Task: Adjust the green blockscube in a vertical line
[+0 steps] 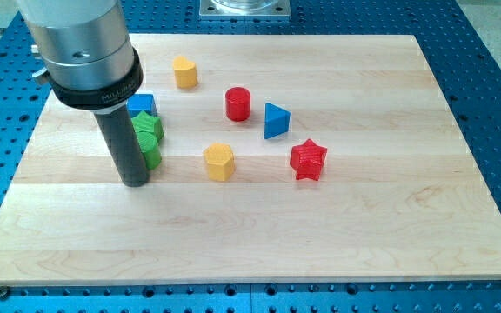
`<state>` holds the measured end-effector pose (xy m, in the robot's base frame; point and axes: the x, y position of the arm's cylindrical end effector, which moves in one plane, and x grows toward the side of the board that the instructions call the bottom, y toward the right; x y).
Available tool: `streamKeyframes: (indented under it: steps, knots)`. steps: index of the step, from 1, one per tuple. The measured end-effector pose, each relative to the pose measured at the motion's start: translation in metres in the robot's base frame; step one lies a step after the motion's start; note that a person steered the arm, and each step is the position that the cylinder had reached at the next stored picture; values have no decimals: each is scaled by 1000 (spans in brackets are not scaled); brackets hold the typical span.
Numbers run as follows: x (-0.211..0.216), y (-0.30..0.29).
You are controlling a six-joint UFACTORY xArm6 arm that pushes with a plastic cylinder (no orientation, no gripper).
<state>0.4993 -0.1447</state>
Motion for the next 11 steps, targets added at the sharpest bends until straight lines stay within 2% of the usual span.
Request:
streamKeyframes:
  steps: [1,2,3,4,6,9,10,11]
  knots:
    - [26,-32]
    - [6,-58]
    - [-66,-58]
    - [-96,-41]
    - [-101,-32]
    - [-62,-10]
    - [-103,2]
    - [-120,1]
